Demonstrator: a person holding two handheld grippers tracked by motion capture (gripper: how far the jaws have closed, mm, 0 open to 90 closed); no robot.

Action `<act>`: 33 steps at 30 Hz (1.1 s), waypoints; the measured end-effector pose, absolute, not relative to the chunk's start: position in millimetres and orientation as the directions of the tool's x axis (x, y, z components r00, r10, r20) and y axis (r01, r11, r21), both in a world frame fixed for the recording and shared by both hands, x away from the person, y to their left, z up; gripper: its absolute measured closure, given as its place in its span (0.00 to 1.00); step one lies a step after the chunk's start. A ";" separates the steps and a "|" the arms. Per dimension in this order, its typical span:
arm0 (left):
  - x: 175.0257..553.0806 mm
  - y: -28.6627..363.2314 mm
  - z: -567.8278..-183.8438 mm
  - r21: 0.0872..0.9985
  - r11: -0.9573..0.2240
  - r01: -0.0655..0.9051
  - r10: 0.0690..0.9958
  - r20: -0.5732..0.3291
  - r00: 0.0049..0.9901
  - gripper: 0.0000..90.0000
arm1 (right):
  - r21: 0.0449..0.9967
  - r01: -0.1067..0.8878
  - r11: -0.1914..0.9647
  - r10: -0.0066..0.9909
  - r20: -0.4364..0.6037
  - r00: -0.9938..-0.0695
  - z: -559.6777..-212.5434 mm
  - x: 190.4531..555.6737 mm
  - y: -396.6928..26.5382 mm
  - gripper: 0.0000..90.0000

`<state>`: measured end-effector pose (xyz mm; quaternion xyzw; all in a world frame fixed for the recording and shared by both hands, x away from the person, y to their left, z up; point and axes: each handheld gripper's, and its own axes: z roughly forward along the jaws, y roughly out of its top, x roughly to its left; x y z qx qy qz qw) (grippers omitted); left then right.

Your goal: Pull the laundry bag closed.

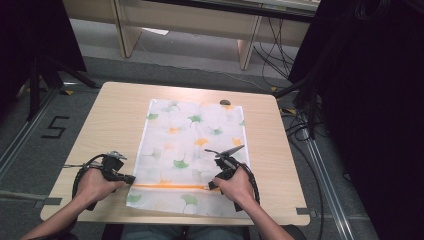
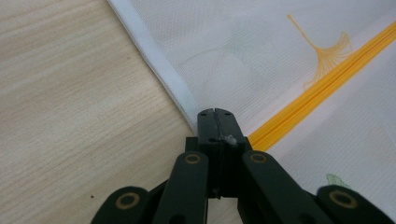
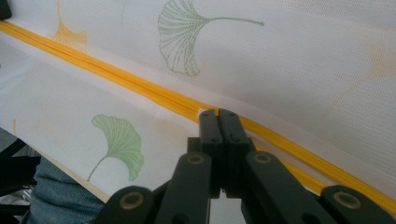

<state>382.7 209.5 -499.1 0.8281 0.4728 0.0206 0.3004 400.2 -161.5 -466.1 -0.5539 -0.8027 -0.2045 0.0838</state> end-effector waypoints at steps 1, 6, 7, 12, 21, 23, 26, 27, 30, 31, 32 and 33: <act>382.8 209.6 -499.1 0.516 -0.373 0.771 0.795 -0.251 0.552 1.00 | 0.179 0.947 0.268 0.872 0.374 -0.317 -462.4 398.5 -159.7 1.00; 382.7 209.5 -499.1 0.516 -0.373 0.771 0.795 -0.250 0.552 1.00 | 0.185 0.948 0.258 0.875 0.372 -0.311 -462.4 398.3 -162.9 1.00; 382.7 209.5 -499.1 0.517 -0.372 0.771 0.796 -0.250 0.552 1.00 | 0.183 0.947 0.264 0.875 0.368 -0.315 -462.1 398.2 -163.6 1.00; 382.7 209.5 -499.1 0.517 -0.374 0.770 0.795 -0.249 0.553 1.00 | 0.170 0.950 0.260 0.872 0.381 -0.307 -461.7 398.0 -166.8 1.00; 382.8 209.4 -499.2 0.517 -0.374 0.770 0.794 -0.250 0.554 1.00 | 0.213 0.936 0.279 0.866 0.366 -0.341 -463.2 398.2 -176.1 1.00; 382.7 209.4 -499.1 0.517 -0.373 0.770 0.795 -0.249 0.552 1.00 | 0.183 0.952 0.244 0.880 0.370 -0.297 -460.9 396.5 -175.1 1.00; 382.7 209.5 -499.1 0.517 -0.374 0.770 0.795 -0.249 0.553 1.00 | 0.182 0.958 0.223 0.884 0.375 -0.278 -460.8 395.8 -175.6 1.00; 382.8 209.3 -499.2 0.516 -0.369 0.773 0.796 -0.254 0.549 1.00 | 0.181 0.954 0.240 0.881 0.371 -0.292 -460.8 396.6 -178.0 1.00; 382.8 209.2 -499.2 0.517 -0.367 0.773 0.797 -0.255 0.548 1.00 | 0.188 0.953 0.239 0.900 0.325 -0.290 -459.9 396.6 -183.2 1.00; 383.0 209.2 -499.3 0.515 -0.366 0.775 0.797 -0.257 0.547 1.00 | 0.192 0.955 0.226 0.898 0.339 -0.280 -460.0 396.8 -186.7 1.00; 383.4 209.1 -499.3 0.513 -0.366 0.776 0.796 -0.259 0.546 1.00 | 0.180 0.961 0.209 0.888 0.377 -0.264 -459.3 397.3 -189.7 1.00; 383.6 208.9 -499.3 0.513 -0.364 0.777 0.797 -0.260 0.545 1.00 | 0.184 0.962 0.203 0.878 0.399 -0.262 -458.6 397.0 -190.1 1.00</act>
